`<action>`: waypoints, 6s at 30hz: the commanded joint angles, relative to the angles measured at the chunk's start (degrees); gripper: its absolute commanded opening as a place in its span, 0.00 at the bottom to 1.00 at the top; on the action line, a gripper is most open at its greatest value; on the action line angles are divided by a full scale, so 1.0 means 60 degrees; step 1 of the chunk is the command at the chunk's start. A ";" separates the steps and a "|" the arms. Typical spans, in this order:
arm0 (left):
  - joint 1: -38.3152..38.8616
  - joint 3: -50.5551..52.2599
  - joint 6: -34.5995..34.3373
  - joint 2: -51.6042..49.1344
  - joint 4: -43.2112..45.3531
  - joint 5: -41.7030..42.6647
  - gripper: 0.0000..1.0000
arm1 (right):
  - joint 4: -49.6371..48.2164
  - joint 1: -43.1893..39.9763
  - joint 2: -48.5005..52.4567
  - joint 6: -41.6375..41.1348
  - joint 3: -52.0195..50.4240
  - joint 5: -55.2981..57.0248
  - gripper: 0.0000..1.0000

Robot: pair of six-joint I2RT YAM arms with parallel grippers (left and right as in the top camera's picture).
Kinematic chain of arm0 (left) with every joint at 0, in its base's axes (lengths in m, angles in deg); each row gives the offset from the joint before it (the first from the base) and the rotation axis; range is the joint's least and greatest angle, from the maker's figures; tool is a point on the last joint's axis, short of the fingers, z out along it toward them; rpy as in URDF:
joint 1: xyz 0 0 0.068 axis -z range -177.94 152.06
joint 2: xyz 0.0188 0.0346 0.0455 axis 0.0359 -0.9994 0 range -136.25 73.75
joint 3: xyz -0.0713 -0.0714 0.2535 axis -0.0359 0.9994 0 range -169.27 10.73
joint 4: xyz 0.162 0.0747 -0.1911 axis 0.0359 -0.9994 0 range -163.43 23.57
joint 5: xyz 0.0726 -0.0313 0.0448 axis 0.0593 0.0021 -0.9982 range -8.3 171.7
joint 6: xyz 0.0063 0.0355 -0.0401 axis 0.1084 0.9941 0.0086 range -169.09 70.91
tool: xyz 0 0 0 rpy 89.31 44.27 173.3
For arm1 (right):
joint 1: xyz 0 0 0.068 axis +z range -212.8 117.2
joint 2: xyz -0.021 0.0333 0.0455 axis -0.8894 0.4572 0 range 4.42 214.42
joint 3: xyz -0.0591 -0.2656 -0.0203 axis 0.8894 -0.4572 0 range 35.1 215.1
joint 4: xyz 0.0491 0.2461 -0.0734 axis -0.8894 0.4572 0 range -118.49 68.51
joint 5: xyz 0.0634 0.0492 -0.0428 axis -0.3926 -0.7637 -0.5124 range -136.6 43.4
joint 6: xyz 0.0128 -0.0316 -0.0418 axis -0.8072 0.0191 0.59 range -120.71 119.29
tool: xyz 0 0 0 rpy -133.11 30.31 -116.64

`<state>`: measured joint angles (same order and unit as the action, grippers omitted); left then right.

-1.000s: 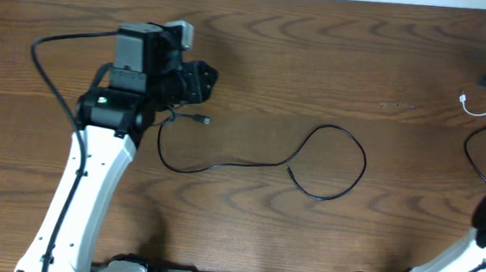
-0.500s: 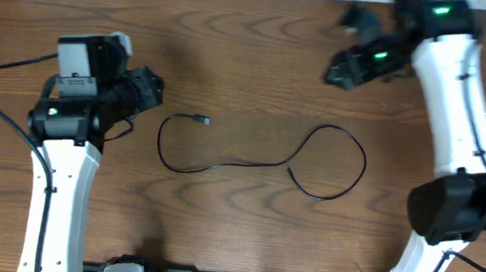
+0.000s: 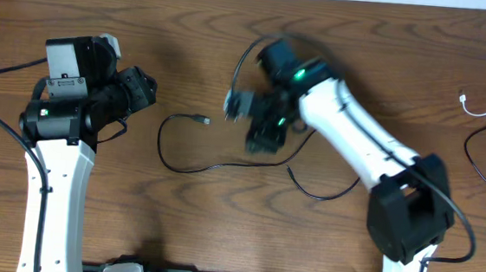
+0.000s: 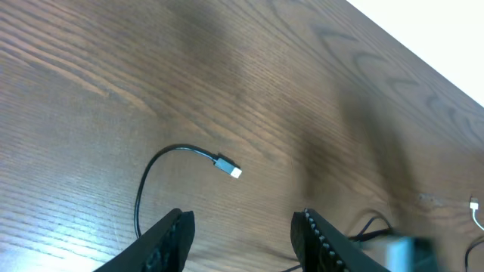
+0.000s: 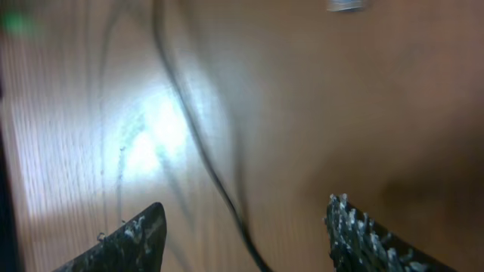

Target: Untangle cables

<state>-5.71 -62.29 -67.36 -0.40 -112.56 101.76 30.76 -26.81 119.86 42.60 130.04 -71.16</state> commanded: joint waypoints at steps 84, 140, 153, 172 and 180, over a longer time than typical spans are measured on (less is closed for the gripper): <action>-0.0047 -0.0182 -0.0076 -0.0073 0.0091 0.0153 0.47 | -0.5085 -0.9468 0.1541 -0.7074 0.5246 0.6528 0.01; -0.0040 -0.0182 -0.0076 -0.0073 -0.0266 0.0149 0.99 | 0.4994 -0.5858 -0.4561 -0.6513 0.5238 0.2718 0.99; -0.0040 -0.0182 -0.0076 -0.0073 -0.0266 0.0149 0.99 | 0.2426 -0.5854 -0.5472 -0.6492 0.4065 0.2874 0.99; -0.0040 -0.0182 -0.0076 -0.0073 -0.0266 0.0149 0.99 | -0.6856 -0.5982 -1.3409 -0.6386 -0.8298 0.2892 0.99; -0.0040 -0.0182 -0.0076 -0.0073 -0.0266 0.0149 0.99 | -0.9621 -0.6000 -1.6378 -0.6426 -1.2429 0.2834 0.99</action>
<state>-5.71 -62.29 -68.19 -0.64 -114.02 102.39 -25.05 -62.54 25.61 4.11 60.51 -53.67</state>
